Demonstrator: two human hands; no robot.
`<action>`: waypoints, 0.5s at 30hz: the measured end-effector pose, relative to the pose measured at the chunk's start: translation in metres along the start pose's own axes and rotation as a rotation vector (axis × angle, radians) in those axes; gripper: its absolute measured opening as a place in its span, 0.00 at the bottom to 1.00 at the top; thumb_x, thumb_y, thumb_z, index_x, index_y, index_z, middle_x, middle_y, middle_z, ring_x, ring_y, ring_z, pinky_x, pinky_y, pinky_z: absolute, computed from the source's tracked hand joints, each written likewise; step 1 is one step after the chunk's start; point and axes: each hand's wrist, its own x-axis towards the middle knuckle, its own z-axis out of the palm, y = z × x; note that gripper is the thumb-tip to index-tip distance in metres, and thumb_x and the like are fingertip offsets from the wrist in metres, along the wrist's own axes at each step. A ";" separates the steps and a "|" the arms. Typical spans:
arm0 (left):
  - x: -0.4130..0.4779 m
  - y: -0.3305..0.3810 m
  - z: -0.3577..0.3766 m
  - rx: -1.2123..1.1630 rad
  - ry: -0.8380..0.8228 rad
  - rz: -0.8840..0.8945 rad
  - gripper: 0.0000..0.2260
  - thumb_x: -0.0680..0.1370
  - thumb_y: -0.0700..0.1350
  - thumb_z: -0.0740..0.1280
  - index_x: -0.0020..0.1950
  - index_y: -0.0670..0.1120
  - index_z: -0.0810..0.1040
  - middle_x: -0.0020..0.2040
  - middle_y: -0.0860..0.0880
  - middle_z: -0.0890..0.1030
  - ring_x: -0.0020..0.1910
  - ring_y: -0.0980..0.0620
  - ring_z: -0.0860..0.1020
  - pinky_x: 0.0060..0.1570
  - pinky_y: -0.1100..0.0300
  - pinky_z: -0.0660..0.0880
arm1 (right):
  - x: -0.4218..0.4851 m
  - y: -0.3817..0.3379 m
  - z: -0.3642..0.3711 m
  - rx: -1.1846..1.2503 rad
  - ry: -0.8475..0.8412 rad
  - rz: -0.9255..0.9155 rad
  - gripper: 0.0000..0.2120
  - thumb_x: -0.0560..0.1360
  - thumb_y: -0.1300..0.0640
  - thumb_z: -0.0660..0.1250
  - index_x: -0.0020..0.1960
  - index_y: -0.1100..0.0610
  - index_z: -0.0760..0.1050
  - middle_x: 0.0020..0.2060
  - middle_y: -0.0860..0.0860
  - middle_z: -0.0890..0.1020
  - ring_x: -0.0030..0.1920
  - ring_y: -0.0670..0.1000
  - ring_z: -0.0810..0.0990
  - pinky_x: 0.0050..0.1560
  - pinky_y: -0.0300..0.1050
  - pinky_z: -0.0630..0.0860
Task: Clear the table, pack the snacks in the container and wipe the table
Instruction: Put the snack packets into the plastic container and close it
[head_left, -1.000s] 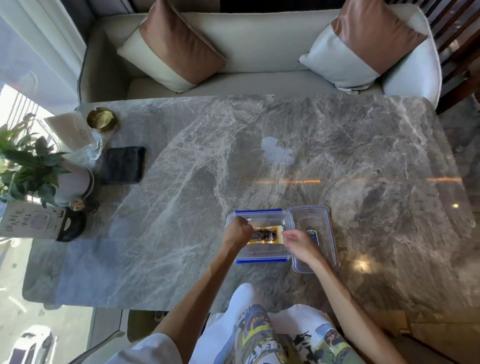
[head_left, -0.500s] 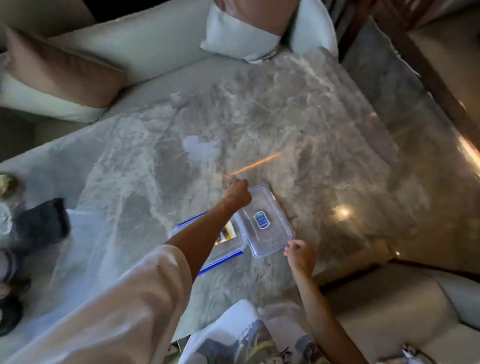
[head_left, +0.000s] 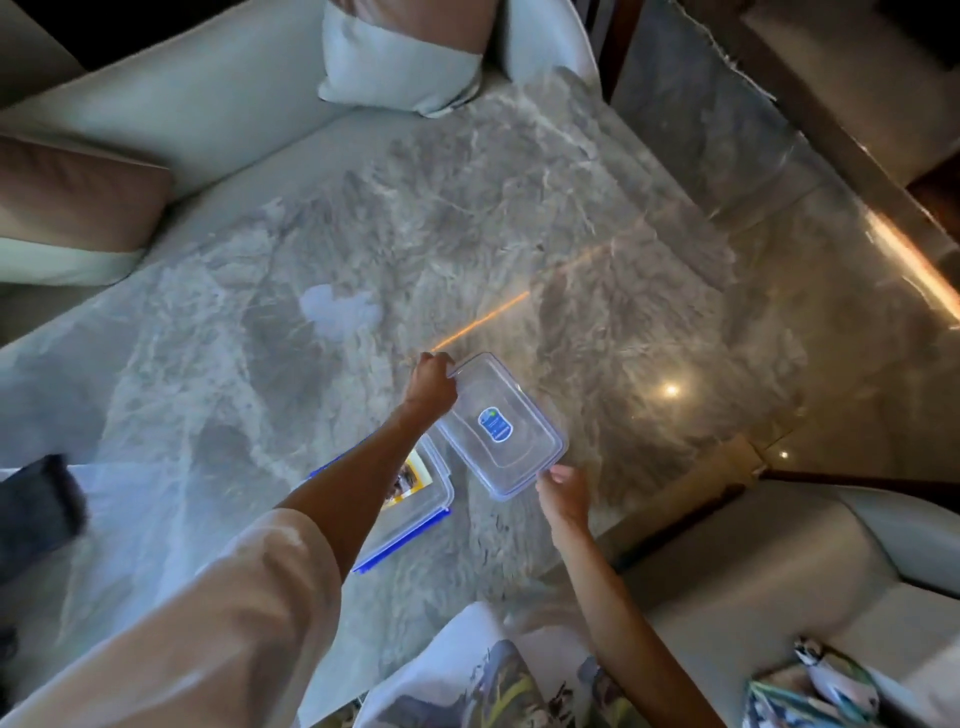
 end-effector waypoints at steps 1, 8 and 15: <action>-0.001 0.003 -0.007 -0.029 0.029 0.015 0.13 0.75 0.34 0.64 0.60 0.33 0.76 0.59 0.32 0.75 0.60 0.36 0.75 0.62 0.50 0.70 | 0.000 -0.010 -0.004 0.050 0.009 -0.041 0.05 0.75 0.64 0.65 0.45 0.66 0.76 0.38 0.58 0.77 0.41 0.50 0.73 0.40 0.39 0.65; -0.034 -0.029 -0.086 -0.319 0.330 -0.084 0.14 0.74 0.38 0.71 0.57 0.33 0.75 0.56 0.33 0.76 0.55 0.37 0.76 0.57 0.50 0.71 | -0.004 -0.119 0.003 0.221 0.008 -0.349 0.16 0.72 0.68 0.70 0.59 0.69 0.72 0.46 0.62 0.77 0.46 0.55 0.75 0.50 0.52 0.73; -0.149 -0.152 -0.092 -0.594 0.531 -0.432 0.07 0.74 0.38 0.70 0.46 0.40 0.73 0.46 0.36 0.78 0.51 0.38 0.77 0.50 0.48 0.71 | -0.064 -0.144 0.082 -0.181 -0.295 -0.595 0.16 0.70 0.63 0.73 0.57 0.59 0.77 0.51 0.56 0.84 0.50 0.53 0.82 0.55 0.45 0.76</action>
